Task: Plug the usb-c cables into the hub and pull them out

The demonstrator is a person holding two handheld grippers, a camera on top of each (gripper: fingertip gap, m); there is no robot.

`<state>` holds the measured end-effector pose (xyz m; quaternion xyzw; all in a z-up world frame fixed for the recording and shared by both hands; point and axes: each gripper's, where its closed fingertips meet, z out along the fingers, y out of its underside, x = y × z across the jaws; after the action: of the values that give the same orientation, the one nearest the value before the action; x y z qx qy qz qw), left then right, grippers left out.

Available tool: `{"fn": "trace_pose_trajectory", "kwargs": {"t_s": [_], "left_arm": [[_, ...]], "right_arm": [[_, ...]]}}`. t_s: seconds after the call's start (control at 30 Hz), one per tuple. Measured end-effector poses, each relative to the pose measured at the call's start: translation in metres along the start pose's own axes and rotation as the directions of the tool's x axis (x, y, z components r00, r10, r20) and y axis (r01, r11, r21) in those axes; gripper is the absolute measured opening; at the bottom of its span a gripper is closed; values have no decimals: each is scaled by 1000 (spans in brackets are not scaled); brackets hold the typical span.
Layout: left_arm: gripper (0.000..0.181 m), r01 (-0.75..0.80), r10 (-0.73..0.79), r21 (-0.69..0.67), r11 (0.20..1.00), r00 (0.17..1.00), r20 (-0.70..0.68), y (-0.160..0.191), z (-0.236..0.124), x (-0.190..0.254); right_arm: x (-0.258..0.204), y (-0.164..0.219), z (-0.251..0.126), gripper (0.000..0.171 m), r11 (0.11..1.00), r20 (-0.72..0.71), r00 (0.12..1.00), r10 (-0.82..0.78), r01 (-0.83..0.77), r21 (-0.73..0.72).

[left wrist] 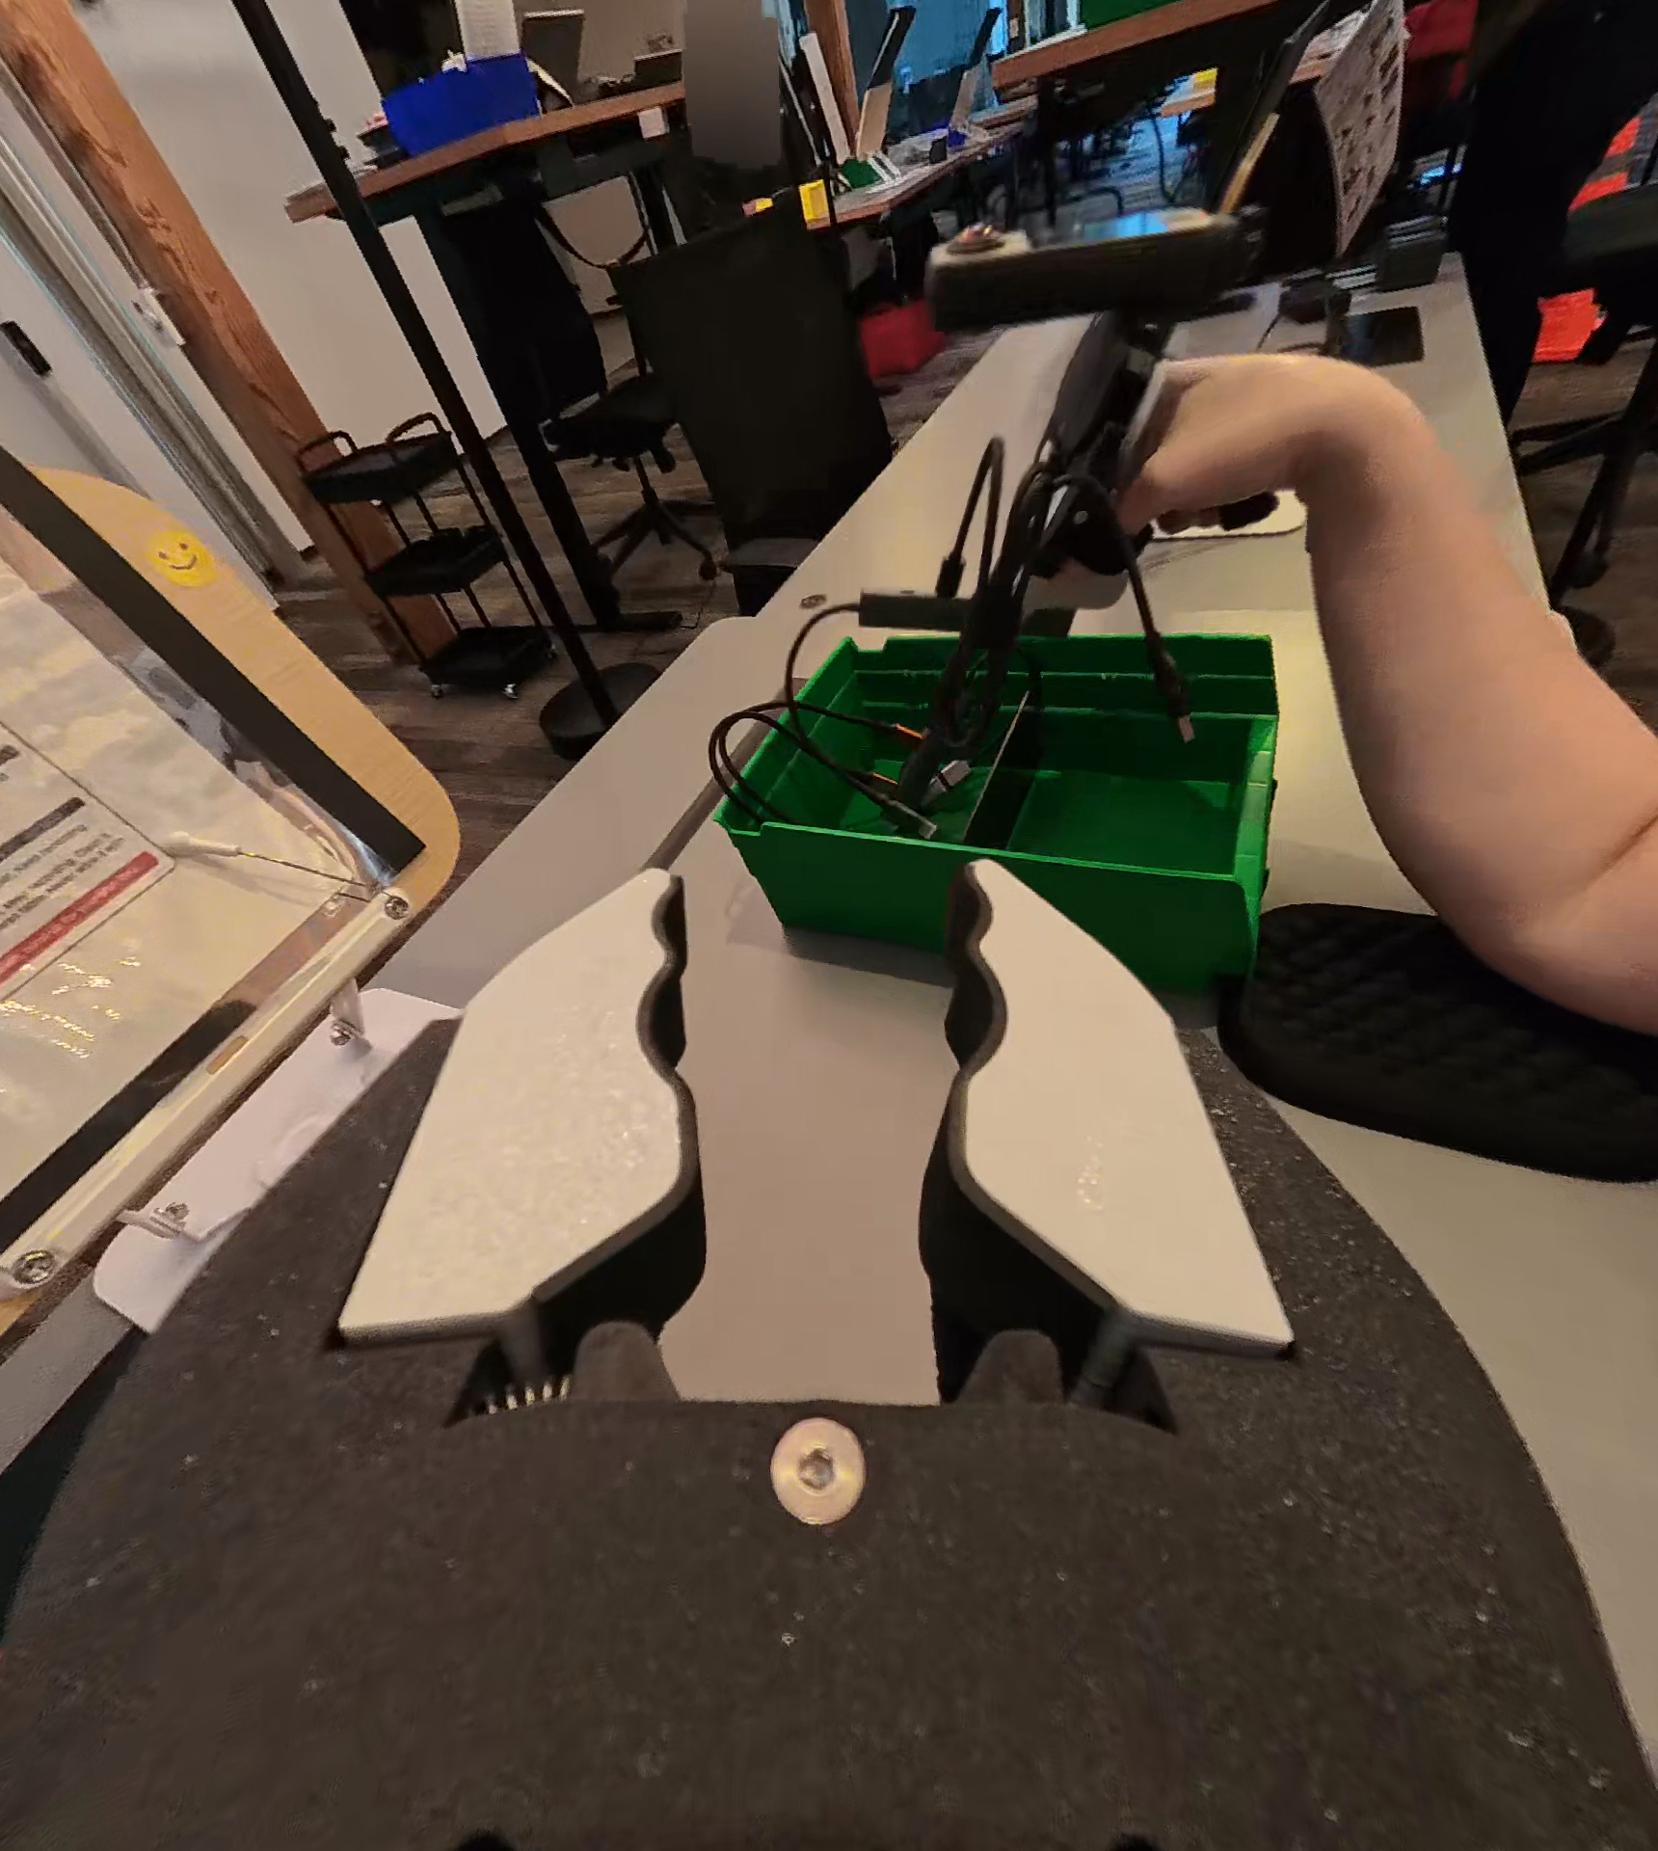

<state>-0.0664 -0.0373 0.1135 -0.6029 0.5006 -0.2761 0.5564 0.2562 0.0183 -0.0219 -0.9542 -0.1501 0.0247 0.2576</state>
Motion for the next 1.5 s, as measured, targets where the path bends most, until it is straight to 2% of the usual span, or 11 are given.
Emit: {"fn": "trace_pose_trajectory", "kwargs": {"t_s": [0.03, 0.17, 0.33, 0.57, 0.77, 0.87, 1.0, 1.17, 1.33, 1.5], "left_arm": [[49, 0, 0, -6, 1000, 1000, -3, 1, 1, 1], [49, -8, 8, -26, 1000, 1000, -13, 4, 4, 4], [49, -10, 8, -42, 999, 999, -32, 7, 9, 9], [48, -48, 42, -97, 994, 998, -56, 15, 16, 17], [48, -56, 48, -119, 991, 997, -68, 20, 19, 20], [48, -51, 41, -134, 990, 997, -69, 23, 20, 19], [48, -48, 36, -157, 986, 996, -79, 27, 21, 20], [48, -50, 34, -191, 980, 995, -91, 33, 23, 22], [47, -42, 22, -213, 976, 995, -94, 37, 23, 22], [47, -32, 13, -217, 976, 996, -86, 36, 20, 19]], "right_arm": [[2, 2, 8, 11, 999, 46, 998, 44, -44, -10], [13, -5, 22, 12, 983, 111, 977, 183, -186, 13], [6, -27, 18, 12, 967, 120, 966, 230, -241, 85], [-9, -4, 51, 12, 988, 89, 993, 78, -65, -143], [0, 0, 68, 12, 986, 84, 996, -32, 45, -162], [-5, 3, 76, 12, 982, 149, 986, 80, -51, -183], [-4, 12, 81, 16, 949, 167, 955, 247, -203, -242], [-1, 23, 71, 18, 913, 91, 943, 321, -282, -296], [2, 32, 58, 30, 899, -90, 966, 242, -258, -354], [-2, 31, 50, 32, 913, -57, 974, 217, -223, -340]]}}
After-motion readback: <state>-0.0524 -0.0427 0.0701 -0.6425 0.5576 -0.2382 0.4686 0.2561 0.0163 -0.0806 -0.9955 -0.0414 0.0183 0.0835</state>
